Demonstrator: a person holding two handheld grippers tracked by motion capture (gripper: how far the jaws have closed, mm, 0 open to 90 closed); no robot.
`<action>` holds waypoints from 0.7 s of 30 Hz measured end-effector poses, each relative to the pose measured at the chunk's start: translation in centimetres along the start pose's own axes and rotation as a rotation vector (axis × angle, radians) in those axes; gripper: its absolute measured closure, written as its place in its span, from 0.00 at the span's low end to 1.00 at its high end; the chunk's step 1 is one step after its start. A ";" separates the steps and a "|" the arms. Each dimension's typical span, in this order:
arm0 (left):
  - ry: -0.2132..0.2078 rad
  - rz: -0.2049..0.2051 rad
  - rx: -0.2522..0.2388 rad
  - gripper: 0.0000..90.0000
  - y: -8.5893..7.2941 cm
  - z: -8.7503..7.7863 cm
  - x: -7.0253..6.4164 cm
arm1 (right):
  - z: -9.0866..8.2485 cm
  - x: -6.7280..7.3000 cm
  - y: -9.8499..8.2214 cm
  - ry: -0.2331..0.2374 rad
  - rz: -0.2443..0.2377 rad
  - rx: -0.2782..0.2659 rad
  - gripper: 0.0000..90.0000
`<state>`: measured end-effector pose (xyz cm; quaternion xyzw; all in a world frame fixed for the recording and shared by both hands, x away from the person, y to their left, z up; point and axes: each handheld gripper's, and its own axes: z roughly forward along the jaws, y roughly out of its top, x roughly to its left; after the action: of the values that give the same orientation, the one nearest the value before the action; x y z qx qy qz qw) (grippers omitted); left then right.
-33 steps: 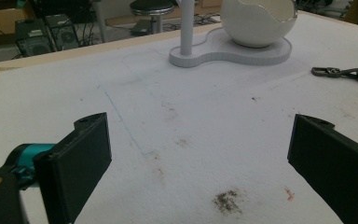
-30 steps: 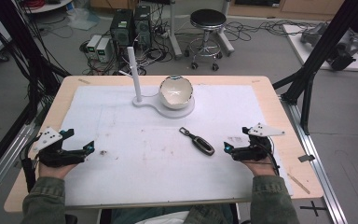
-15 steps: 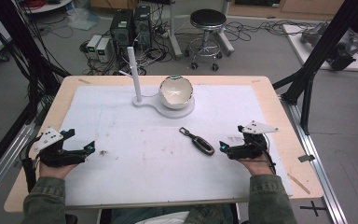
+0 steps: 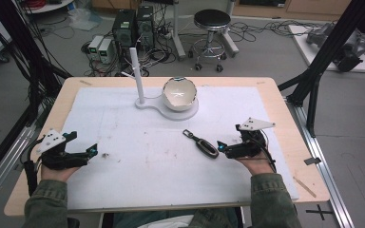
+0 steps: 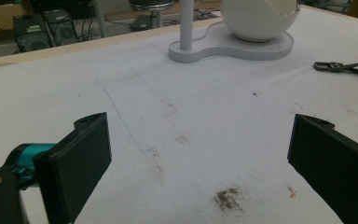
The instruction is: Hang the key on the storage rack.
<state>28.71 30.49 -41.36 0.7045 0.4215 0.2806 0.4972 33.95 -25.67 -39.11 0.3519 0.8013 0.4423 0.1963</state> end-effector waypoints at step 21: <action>0.001 -0.004 -0.002 0.07 0.0 0.1 0.1 | 3.6 2.2 3.9 0.059 -0.061 0.141 0.01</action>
<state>28.79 30.51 -41.38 0.7030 0.4229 0.2802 0.4985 36.31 -20.58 -37.74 0.3274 0.8462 0.3885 0.1608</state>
